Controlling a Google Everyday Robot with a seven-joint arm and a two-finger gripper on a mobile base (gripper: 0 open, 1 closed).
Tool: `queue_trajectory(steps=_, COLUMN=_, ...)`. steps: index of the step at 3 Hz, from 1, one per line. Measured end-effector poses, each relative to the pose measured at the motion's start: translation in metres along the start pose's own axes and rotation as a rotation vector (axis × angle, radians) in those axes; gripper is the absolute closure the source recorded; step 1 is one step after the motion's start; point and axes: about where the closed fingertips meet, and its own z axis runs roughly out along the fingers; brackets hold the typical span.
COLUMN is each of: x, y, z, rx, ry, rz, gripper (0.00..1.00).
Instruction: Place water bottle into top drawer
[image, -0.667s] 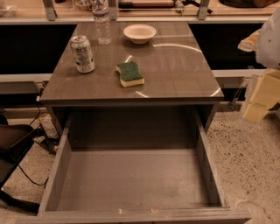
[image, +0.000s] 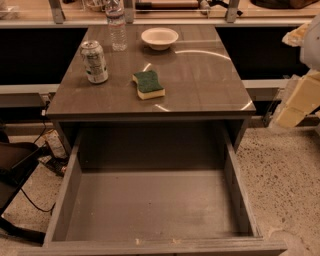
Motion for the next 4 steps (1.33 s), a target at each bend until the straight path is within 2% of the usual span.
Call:
queue_trajectory(steps=1, x=0.025, y=-0.030, z=0.008, rx=0.084, ry=-0.126, rz=0.186, gripper=0.00)
queue_trajectory(steps=2, x=0.040, y=-0.081, z=0.010, rx=0.183, ry=-0.346, rz=0.355, gripper=0.00)
queue_trajectory(steps=3, x=0.029, y=-0.135, z=0.007, rx=0.272, ry=-0.602, rz=0.459, gripper=0.00)
queue_trajectory(steps=4, x=-0.003, y=-0.189, z=-0.022, rx=0.375, ry=-0.879, rz=0.505, gripper=0.00)
